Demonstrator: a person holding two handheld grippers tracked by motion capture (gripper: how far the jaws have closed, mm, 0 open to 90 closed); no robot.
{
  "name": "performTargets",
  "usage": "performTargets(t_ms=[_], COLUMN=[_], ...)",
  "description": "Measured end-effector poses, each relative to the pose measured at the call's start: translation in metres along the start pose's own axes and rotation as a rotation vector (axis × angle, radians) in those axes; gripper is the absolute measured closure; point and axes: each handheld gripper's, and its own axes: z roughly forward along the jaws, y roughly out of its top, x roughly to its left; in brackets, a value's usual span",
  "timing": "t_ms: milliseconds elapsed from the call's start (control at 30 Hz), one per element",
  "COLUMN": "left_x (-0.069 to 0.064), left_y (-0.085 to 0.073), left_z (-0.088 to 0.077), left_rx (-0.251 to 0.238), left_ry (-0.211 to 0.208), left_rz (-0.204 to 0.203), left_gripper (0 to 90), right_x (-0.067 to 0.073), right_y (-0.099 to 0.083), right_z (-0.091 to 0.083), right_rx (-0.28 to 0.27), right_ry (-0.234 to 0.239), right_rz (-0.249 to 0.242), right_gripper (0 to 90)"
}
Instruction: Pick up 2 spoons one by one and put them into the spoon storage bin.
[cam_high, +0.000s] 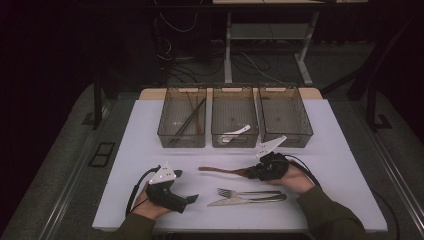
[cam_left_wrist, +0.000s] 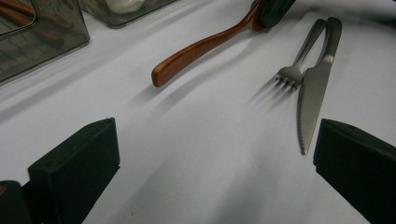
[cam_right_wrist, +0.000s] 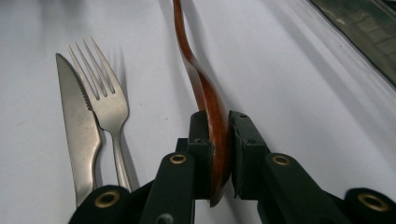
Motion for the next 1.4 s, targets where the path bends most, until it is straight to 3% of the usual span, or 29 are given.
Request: performTargets(t_ms=[667,933,1400], left_x=[0.0,-0.002,-0.003], left_y=[0.003,0.001,-0.002], left_z=[0.001,0.0,-0.004], left_rx=[-0.013,-0.013,-0.031], left_ry=[-0.001,-0.005,0.001], left_rz=[0.002,0.008,-0.017], left_gripper=[0.0,0.0,0.0], right_x=[0.002,0.005,-0.002], right_y=[0.008,0.019,0.033], right_z=[-0.014,-0.031,-0.057], right_rx=[-0.052,-0.113,-0.185], right_ry=[-0.015,-0.019,-0.06], right_rz=[0.018,0.018,0.026], right_gripper=[79.7,79.7,79.7])
